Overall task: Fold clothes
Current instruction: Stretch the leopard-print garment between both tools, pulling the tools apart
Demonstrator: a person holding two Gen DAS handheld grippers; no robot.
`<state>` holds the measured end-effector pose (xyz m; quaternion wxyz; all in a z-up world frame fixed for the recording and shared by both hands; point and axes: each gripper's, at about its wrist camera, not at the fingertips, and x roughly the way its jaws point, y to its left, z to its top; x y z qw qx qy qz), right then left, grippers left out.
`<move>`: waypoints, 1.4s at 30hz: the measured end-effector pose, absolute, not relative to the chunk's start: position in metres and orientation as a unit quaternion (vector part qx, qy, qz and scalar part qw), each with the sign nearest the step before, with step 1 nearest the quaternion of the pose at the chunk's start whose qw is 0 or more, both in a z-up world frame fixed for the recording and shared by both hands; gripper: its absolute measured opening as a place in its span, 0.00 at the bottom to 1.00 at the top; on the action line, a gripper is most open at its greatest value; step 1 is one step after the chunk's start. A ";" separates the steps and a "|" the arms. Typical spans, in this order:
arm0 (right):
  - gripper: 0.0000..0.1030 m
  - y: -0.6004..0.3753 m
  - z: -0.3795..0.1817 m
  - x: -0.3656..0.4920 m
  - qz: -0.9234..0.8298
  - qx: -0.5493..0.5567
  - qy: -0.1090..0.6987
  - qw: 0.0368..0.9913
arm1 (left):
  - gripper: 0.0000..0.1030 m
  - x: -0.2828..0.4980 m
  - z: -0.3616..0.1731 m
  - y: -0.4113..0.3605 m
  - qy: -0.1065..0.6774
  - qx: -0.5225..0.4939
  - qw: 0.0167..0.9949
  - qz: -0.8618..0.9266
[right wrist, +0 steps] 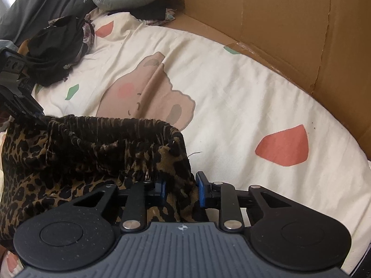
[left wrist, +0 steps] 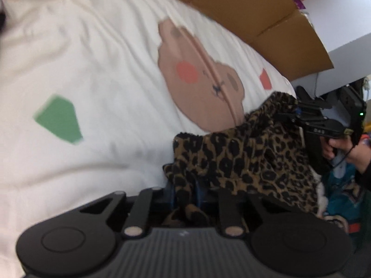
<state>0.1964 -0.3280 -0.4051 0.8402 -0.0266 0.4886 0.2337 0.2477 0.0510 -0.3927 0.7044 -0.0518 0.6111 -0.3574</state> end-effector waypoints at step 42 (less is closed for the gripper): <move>0.12 -0.321 -0.388 0.285 0.175 -0.012 0.445 0.878 | 0.05 0.303 -0.349 0.033 0.404 0.097 0.862 -0.290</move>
